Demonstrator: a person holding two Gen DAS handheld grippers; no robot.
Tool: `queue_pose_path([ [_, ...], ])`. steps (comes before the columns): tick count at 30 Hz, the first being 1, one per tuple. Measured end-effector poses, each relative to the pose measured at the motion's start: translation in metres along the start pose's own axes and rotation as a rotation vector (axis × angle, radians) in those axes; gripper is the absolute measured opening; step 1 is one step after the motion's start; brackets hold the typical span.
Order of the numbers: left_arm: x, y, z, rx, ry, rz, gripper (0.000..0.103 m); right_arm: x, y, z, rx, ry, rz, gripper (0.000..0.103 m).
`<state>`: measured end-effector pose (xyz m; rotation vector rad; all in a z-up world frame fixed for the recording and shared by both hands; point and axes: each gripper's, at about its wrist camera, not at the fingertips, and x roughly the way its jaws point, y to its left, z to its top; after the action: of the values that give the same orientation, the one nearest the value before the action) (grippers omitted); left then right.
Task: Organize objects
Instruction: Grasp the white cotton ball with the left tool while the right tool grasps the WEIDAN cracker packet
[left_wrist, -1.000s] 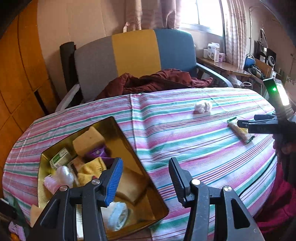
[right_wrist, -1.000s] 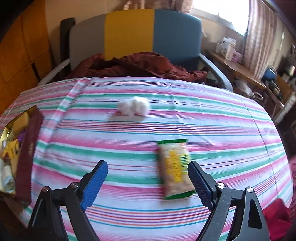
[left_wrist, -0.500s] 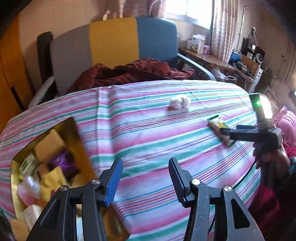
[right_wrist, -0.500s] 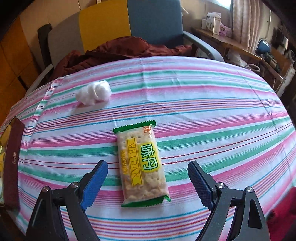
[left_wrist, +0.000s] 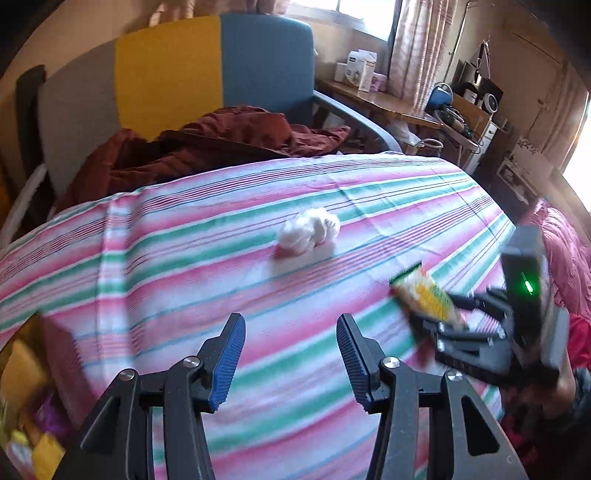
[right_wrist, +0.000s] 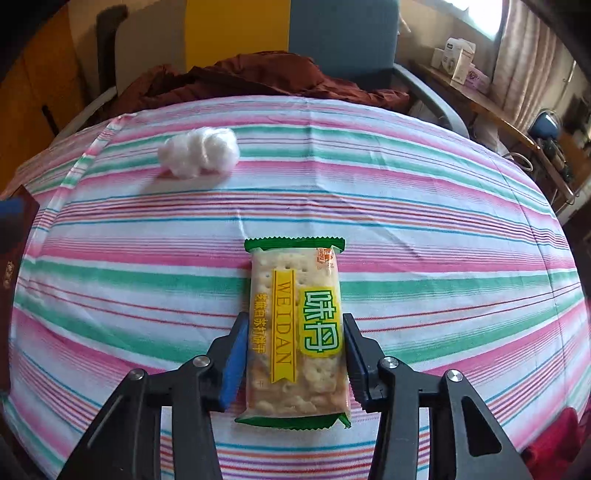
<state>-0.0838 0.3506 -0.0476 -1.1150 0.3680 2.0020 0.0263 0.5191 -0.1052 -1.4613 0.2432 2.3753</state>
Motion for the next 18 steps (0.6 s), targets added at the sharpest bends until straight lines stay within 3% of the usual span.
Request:
queue_pose_path([
  [3, 0.024, -0.003, 0.02, -0.005, 0.012, -0.025, 0.053, 0.0, 0.0, -0.002, 0.001, 0.015, 0.013, 0.048],
  [10, 0.078, -0.013, 0.058, 0.029, 0.02, -0.029, 0.072, 0.0, -0.001, -0.002, 0.005, 0.018, 0.025, 0.048],
  [18, 0.134, -0.03, 0.079, 0.161, 0.068, 0.015, 0.069, -0.001, -0.001, -0.003, 0.022, 0.007, 0.035, 0.05],
])
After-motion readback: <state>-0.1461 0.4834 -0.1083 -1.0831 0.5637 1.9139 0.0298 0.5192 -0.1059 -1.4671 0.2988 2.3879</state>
